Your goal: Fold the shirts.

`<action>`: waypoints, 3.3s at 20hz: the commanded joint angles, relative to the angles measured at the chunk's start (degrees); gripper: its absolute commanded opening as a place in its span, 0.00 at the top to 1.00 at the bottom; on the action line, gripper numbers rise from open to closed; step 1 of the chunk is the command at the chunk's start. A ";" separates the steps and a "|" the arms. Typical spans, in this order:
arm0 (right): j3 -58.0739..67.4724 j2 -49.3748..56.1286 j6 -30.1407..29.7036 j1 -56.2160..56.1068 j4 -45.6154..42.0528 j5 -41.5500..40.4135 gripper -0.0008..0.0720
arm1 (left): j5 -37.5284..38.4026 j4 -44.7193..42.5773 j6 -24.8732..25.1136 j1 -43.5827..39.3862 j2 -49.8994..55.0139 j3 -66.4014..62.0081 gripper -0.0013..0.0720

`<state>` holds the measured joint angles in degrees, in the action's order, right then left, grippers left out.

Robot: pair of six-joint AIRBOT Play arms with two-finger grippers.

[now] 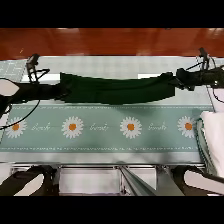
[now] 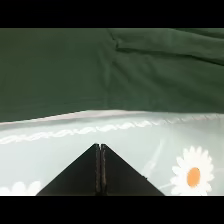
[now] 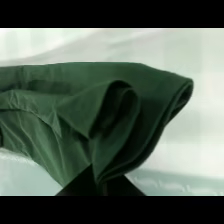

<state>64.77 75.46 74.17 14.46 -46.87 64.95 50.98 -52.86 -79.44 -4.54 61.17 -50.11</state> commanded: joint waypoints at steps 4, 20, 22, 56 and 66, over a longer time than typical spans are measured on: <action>-15.54 -31.69 4.85 0.20 -3.10 3.04 0.96 | -1.05 0.35 0.11 -19.34 19.02 -14.75 0.96; -18.23 -48.41 12.68 -0.48 -2.08 6.64 0.96 | 18.12 -7.78 -7.58 -43.67 47.43 -50.14 0.96; -18.23 -46.77 12.17 -3.39 -0.68 4.76 0.96 | 21.07 -11.82 -7.89 -37.42 42.95 -48.43 0.96; 24.15 15.26 12.33 -24.55 -15.52 15.98 0.43 | 4.92 -5.16 -6.75 1.70 -11.47 2.89 0.96; -40.59 -17.75 16.46 -17.57 7.54 -28.48 0.42 | 3.02 -5.09 -6.78 0.04 -11.45 2.89 0.95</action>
<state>37.60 60.34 95.96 -3.42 -57.34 49.74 54.52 -57.93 -86.21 -3.64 49.69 -47.24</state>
